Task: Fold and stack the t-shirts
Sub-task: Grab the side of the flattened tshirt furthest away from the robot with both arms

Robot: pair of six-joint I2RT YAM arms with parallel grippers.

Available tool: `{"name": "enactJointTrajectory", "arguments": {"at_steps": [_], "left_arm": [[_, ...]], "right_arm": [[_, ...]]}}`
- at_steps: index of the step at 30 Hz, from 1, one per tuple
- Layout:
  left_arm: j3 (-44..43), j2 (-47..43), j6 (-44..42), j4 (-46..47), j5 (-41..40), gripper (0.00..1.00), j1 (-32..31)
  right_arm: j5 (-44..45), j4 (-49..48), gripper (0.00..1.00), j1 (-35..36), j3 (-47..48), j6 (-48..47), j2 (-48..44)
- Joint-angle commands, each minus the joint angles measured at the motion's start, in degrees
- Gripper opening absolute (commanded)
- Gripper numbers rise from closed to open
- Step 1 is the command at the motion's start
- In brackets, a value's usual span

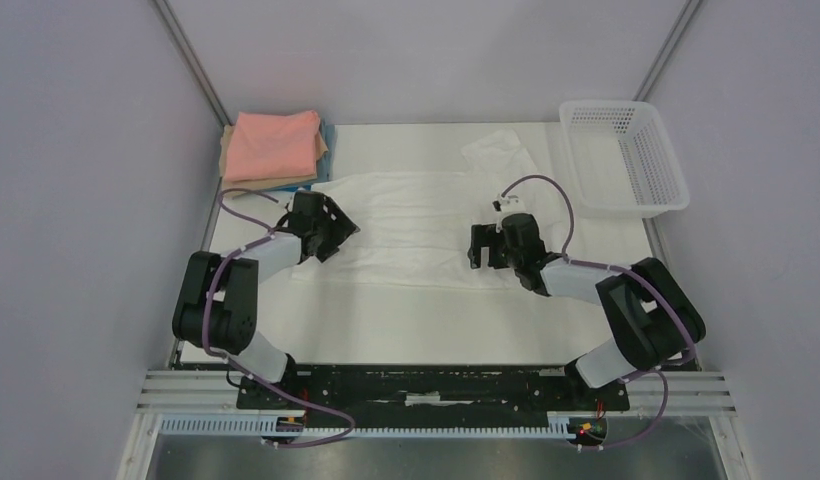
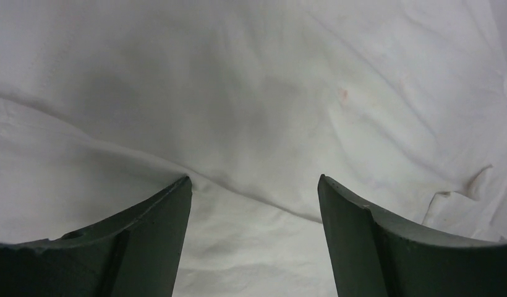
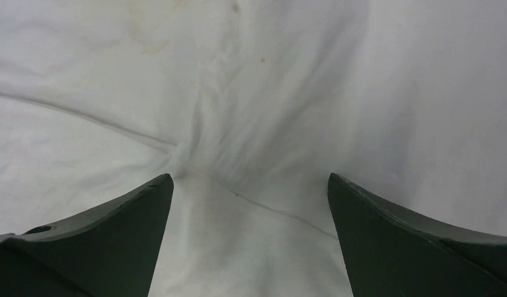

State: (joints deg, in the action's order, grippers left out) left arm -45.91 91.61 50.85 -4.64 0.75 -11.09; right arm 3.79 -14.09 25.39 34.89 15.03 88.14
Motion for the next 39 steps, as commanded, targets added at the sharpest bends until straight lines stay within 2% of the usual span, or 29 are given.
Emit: {"name": "enactJointTrajectory", "arguments": {"at_steps": [1, 6, 12, 18, 22, 25, 28, 31, 35, 39], "left_arm": [[7.4, -1.1, -0.6, 0.4, 3.1, 0.82, -1.1], [15.6, -11.7, 1.8, -1.1, -0.5, 0.82, -4.5], [23.9, -26.5, 3.9, -8.2, -1.9, 0.82, -7.6], [28.2, -41.5, 5.7, -17.6, -3.9, 0.82, -9.5], [29.4, -48.1, 5.6, -20.0, -4.1, 0.83, -9.6], [27.8, -48.7, 4.8, -20.1, -4.7, 0.83, -9.5], [23.8, -46.9, 3.2, -21.1, -5.4, 0.83, -9.6], [18.7, -44.7, 3.4, -22.6, -8.9, 0.83, -9.6], [12.3, -39.8, 1.9, -19.6, -13.3, 0.84, -9.3], [4.0, -29.8, -2.8, -16.0, -17.0, 0.84, -5.7]], "right_arm": [[-2.4, -1.7, 0.98, 0.0, -6.6, 5.9, -3.9], [-3.6, -0.9, 0.98, 0.3, -15.7, 9.7, -13.1], [-3.6, 6.7, 0.98, 1.1, -26.0, 13.7, -30.1], [-3.6, 17.9, 0.98, 1.8, -30.7, 14.3, -45.2], [-7.5, 21.2, 0.98, 1.9, -31.1, 15.2, -49.4], [-7.9, 21.6, 0.98, 2.0, -29.3, 14.4, -51.1], [-5.0, 25.6, 0.98, 2.0, -22.8, 10.9, -50.2], [-2.2, 25.2, 0.98, 2.0, -17.7, 9.6, -48.2], [1.0, 19.3, 0.98, 2.0, -13.2, 10.6, -44.0], [2.4, 11.1, 0.98, 2.0, -11.5, 11.2, -39.6]]}}
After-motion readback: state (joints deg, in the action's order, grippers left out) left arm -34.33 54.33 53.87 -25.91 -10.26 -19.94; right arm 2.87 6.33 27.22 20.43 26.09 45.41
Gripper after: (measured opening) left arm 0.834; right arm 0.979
